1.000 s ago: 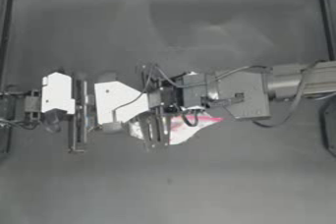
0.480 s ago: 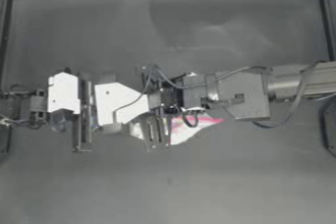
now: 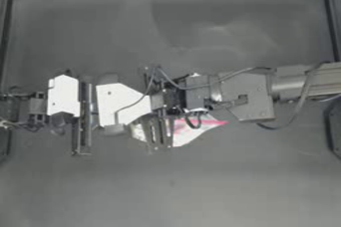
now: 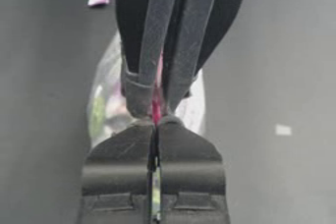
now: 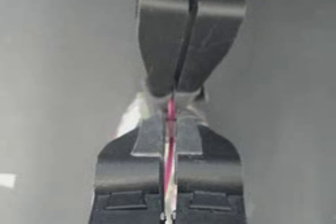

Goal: Put candy in bag

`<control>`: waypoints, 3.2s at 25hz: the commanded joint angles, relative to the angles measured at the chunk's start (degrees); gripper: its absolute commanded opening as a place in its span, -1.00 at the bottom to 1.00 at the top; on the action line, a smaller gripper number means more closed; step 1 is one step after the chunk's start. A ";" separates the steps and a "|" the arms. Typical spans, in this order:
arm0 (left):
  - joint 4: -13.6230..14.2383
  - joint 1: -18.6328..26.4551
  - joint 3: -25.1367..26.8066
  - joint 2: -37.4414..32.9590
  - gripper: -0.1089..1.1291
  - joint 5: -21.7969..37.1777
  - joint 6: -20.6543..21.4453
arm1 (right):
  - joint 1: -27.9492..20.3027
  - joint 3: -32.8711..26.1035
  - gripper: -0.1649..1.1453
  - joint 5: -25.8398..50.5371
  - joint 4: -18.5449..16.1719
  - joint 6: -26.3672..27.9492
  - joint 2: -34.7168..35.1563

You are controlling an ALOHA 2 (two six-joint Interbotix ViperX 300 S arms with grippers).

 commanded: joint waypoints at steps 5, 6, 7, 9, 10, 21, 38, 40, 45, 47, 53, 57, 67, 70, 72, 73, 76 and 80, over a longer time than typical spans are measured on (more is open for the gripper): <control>0.18 -0.18 0.53 -4.66 -0.77 -0.26 0.26 | 0.09 -0.26 -0.66 0.18 0.00 0.00 -2.46; 0.18 -0.18 0.53 -4.75 -0.77 -0.35 0.26 | 0.09 -0.18 -0.66 0.26 0.00 0.00 -2.46; 0.18 -0.18 0.62 -4.83 -0.77 -0.26 0.26 | 0.09 0.00 -0.66 0.44 0.00 0.09 -2.46; 0.18 -0.18 0.62 -4.75 -0.77 -0.26 0.26 | 0.09 0.35 -0.66 0.70 -0.18 0.62 -2.46; 0.18 -0.09 0.62 -4.75 -0.77 -0.26 0.26 | 0.09 0.53 -0.66 0.97 -0.35 0.97 -2.46; 0.18 -0.18 0.88 -4.75 -0.77 -0.35 0.26 | 0.09 3.87 -0.66 1.49 -0.97 3.60 -4.04; 0.18 -0.18 0.88 -4.75 -0.77 -0.26 0.26 | 0.09 11.78 -0.66 1.49 -1.05 7.38 -8.35; 0.18 -0.18 0.88 -4.66 -0.77 -0.26 0.26 | 0.09 12.92 -0.66 1.49 -1.05 8.17 -9.14; 0.18 -0.18 0.88 -4.39 -0.77 -0.26 0.35 | 0.00 16.26 -0.66 1.76 -1.05 10.20 -11.43; 0.18 -0.18 0.97 -4.31 -0.77 -0.35 0.35 | 0.09 17.67 -0.66 1.85 -1.05 11.16 -12.39; 0.18 -0.18 1.32 -4.39 -0.77 -0.53 0.35 | 0.09 21.45 -0.66 2.02 -1.58 13.97 -15.12; 0.18 -0.09 1.41 -4.39 -0.77 -0.53 0.35 | 0.00 24.08 -0.66 2.20 -2.20 16.26 -17.23; 0.18 -0.09 1.58 -4.39 -0.77 -0.70 0.35 | 0.00 29.79 -0.66 2.20 -2.72 20.04 -21.71; 0.18 -0.09 1.58 -4.39 -0.77 -0.70 0.35 | 0.09 30.94 -0.66 2.46 -2.72 20.74 -22.59; 0.18 -0.09 1.67 -4.31 -0.77 -0.70 0.35 | 0.09 31.82 -0.66 2.99 -2.90 21.53 -23.29; 0.18 -0.09 1.67 -4.39 -0.77 -0.70 0.26 | 0.00 32.26 -0.66 3.25 -3.08 21.97 -23.64; 0.09 -0.09 1.76 -4.31 -0.77 -0.79 0.35 | 0.09 33.75 -0.66 3.52 -3.69 23.64 -24.87; 0.18 0.00 1.76 -4.31 -0.77 -0.70 0.26 | 0.00 35.86 -0.66 3.52 -3.87 25.49 -26.89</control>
